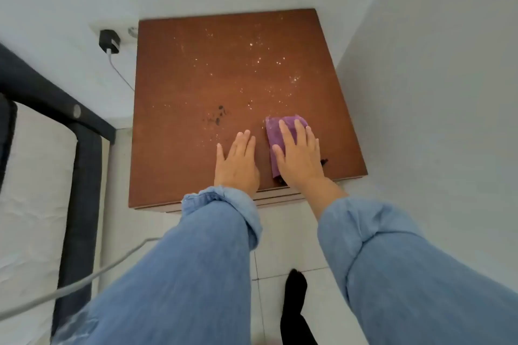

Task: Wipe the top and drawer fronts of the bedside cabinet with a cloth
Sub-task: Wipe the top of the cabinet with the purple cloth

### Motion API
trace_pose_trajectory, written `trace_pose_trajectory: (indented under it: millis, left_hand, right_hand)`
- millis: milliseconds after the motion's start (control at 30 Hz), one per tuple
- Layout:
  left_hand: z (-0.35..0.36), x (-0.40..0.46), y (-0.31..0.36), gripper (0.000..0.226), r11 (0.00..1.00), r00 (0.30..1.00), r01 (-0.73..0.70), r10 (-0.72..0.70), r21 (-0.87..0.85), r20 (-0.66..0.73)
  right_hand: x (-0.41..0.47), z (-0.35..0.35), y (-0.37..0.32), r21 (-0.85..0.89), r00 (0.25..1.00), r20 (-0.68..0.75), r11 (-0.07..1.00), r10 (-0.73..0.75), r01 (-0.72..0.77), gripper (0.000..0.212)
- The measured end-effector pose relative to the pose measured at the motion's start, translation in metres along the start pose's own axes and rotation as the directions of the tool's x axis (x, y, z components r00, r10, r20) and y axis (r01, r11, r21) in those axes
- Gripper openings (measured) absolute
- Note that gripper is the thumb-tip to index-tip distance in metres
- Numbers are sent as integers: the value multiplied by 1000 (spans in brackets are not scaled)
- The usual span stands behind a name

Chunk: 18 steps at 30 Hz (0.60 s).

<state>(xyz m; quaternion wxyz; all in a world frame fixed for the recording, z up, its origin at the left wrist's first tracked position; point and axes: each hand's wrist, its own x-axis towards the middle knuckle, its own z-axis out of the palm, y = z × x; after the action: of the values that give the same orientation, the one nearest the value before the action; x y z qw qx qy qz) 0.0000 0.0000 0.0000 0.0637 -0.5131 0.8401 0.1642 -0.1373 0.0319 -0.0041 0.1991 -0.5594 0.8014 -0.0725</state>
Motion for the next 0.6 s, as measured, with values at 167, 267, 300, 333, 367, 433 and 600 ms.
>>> trace_pose_trajectory:
  millis: [167, 267, 300, 333, 367, 433, 600]
  left_hand:
    - [26, 2, -12, 61, 998, 1000, -20, 20, 56, -11]
    - [34, 1, -11, 63, 999, 999, -21, 23, 48, -48]
    - [35, 1, -12, 63, 999, 999, -17, 20, 47, -49]
    - [35, 1, -12, 63, 999, 999, -19, 21, 44, -48]
    - [36, 0, -13, 63, 999, 999, -22, 24, 38, -48]
    - [36, 0, -15, 63, 999, 998, -42, 44, 30, -46]
    - [29, 1, -15, 65, 999, 998, -38, 39, 12, -44]
  right_hand:
    - [13, 30, 0, 28, 981, -172, 996, 84, -81, 56]
    - [14, 42, 2, 39, 964, -254, 997, 78, -70, 49]
    - [15, 45, 2, 40, 960, -270, 997, 69, -61, 47]
    - [15, 46, 3, 37, 956, -288, 998, 54, -45, 45]
    - [16, 49, 3, 45, 951, -306, 998, 46, -34, 43]
    - [16, 53, 2, 78, 936, -347, 997, 53, -27, 42]
    - [18, 52, -1, 180, 925, -367, 983, 104, -39, 42]
